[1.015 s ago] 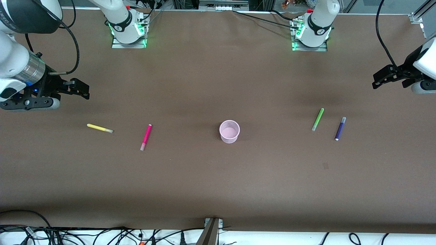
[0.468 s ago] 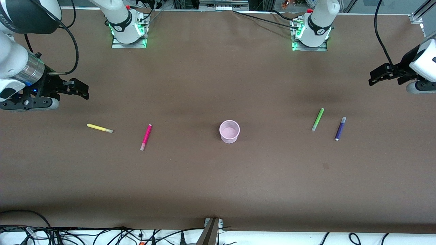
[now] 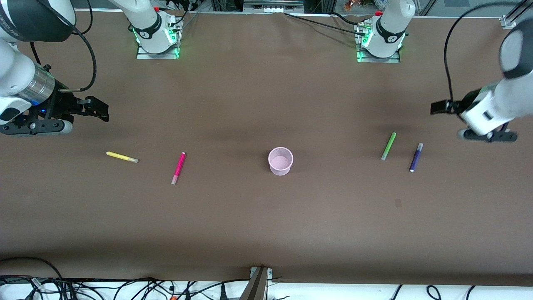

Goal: Organize pens into pink holder with both arms
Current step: 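Lower the left gripper and grasp the blue marker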

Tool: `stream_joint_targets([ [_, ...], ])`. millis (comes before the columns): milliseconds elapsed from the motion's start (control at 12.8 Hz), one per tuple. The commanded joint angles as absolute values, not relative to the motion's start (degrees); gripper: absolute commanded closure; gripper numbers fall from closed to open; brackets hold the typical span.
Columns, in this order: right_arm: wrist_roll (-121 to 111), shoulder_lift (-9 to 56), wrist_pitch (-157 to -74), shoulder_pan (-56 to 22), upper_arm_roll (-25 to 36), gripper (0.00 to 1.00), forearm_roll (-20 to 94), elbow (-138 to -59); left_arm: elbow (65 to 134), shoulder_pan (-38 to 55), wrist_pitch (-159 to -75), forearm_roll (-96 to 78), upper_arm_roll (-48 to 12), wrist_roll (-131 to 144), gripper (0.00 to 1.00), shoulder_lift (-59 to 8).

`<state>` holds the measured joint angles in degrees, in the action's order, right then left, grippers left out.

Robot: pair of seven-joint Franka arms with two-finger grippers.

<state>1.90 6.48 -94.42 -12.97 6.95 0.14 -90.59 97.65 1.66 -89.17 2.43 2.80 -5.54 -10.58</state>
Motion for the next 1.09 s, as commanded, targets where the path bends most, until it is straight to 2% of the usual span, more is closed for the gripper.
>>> stream_joint_targets([
  [0,1.1,5.6,-94.2,-12.8,7.0,0.0,0.8,-91.3,96.5,1.7,-94.7,6.8,2.8,-13.4,0.0,-16.6],
  [234,1.1,5.6,-94.2,-12.8,7.0,0.0,0.8,-91.3,99.8,1.0,-108.3,8.3,3.0,-26.6,0.0,-20.1],
  [468,1.1,5.6,-94.2,-12.8,7.0,0.0,0.8,-91.3,110.8,0.3,-128.4,10.5,2.9,-29.8,0.0,-20.3],
  [702,1.1,5.6,-94.2,-12.8,7.0,0.0,0.8,-91.3,119.1,-1.9,-142.7,10.6,2.8,-31.4,0.0,-22.5],
  [1015,1.2,5.6,-94.2,-12.8,7.0,0.0,0.8,-91.3,119.9,-3.2,-148.4,10.6,2.7,-32.3,0.0,-28.2],
])
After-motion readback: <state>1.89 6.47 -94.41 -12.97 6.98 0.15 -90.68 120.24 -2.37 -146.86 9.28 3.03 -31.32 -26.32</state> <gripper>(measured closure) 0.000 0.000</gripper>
